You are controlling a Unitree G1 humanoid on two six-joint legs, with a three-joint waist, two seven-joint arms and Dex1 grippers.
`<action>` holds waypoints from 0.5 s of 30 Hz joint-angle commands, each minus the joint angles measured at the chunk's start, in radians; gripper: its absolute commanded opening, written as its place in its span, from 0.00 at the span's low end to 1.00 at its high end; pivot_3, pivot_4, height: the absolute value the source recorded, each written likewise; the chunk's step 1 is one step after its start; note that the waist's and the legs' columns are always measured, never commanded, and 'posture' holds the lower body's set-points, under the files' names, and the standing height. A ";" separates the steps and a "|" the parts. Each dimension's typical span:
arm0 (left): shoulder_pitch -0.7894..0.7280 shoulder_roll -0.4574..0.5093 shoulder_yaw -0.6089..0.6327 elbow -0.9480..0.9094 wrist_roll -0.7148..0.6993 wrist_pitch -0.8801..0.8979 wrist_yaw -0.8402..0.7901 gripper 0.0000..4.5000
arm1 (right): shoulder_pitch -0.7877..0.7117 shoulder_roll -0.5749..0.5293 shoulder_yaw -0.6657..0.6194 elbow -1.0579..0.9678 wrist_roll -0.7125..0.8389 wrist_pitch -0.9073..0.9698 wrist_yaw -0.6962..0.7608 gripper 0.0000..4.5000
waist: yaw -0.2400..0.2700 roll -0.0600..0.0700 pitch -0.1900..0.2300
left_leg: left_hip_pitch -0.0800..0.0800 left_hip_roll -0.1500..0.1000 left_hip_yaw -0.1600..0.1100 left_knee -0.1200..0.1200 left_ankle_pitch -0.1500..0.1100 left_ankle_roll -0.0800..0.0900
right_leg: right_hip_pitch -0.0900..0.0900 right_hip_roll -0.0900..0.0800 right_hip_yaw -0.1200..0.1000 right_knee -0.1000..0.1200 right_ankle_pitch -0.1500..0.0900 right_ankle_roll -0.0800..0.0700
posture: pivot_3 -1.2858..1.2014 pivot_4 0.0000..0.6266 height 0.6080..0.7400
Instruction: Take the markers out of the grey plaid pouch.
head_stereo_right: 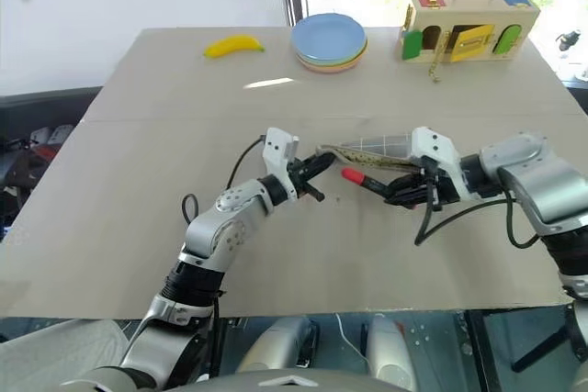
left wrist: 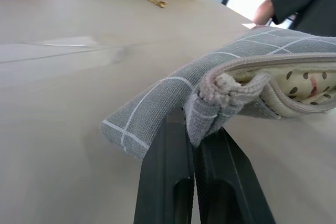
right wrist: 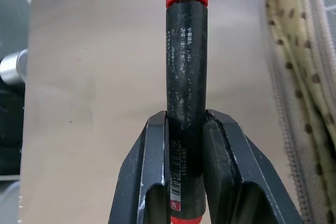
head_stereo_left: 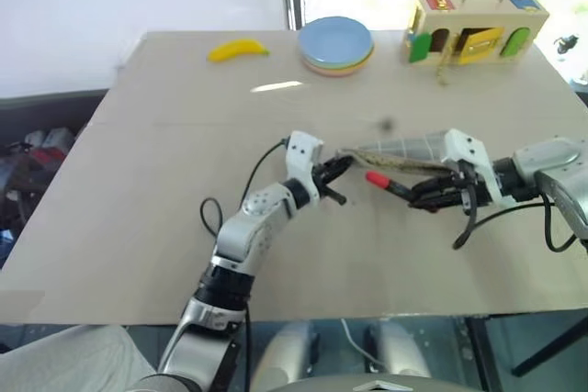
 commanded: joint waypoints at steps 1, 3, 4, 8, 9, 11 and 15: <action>0.000 -0.001 0.049 -0.031 0.025 -0.002 0.034 0.00 | 0.029 -0.014 -0.076 -0.057 0.048 -0.066 0.057 0.08 | 0.001 0.000 0.000 | 0.000 0.000 0.000 0.000 0.000 0.000 | 0.000 0.000 0.000 0.000 0.000 0.000 | 0.52 0.24 1.00; -0.007 -0.006 0.057 -0.024 0.032 -0.001 0.040 0.00 | 0.053 -0.013 -0.107 -0.099 0.109 -0.068 0.093 0.08 | -0.001 0.000 0.000 | -0.001 0.000 0.000 0.000 0.000 0.000 | 0.000 0.000 0.000 -0.001 0.000 0.000 | 0.52 0.24 1.00; -0.012 -0.009 0.059 -0.017 0.036 -0.002 0.043 0.00 | 0.063 -0.014 -0.116 -0.115 0.126 -0.072 0.103 0.08 | -0.002 0.000 0.000 | -0.001 0.000 0.000 0.000 0.000 0.000 | 0.000 0.000 0.000 -0.001 0.000 0.000 | 0.52 0.24 1.00; -0.029 -0.030 0.060 -0.011 0.046 -0.001 0.054 0.00 | 0.094 -0.018 -0.104 -0.158 0.119 -0.118 0.131 0.08 | -0.006 0.000 0.000 | 0.001 0.000 0.000 0.000 0.000 0.000 | 0.001 0.000 0.000 0.000 0.000 0.000 | 0.52 0.24 1.00; -0.031 -0.037 0.056 -0.017 0.050 0.000 0.053 0.00 | 0.098 -0.019 -0.096 -0.166 0.111 -0.126 0.132 0.08 | -0.007 0.000 0.000 | 0.001 0.000 0.000 0.000 0.000 0.000 | 0.001 0.000 0.000 0.001 0.000 0.000 | 0.52 0.24 1.00; -0.035 -0.050 0.046 -0.031 0.055 0.005 0.050 0.00 | 0.095 -0.006 -0.079 -0.179 0.099 -0.136 0.124 0.08 | -0.006 0.000 0.000 | 0.001 0.000 0.000 0.001 0.000 0.000 | 0.001 0.000 0.001 0.001 0.000 0.000 | 0.52 0.24 1.00; -0.030 -0.053 0.036 -0.037 0.070 0.002 0.036 0.00 | 0.081 -0.003 -0.053 -0.153 0.047 -0.137 0.095 0.08 | -0.005 0.000 0.000 | 0.001 0.000 0.000 0.001 0.000 0.000 | 0.002 0.000 0.000 0.000 0.000 0.000 | 0.52 0.24 1.00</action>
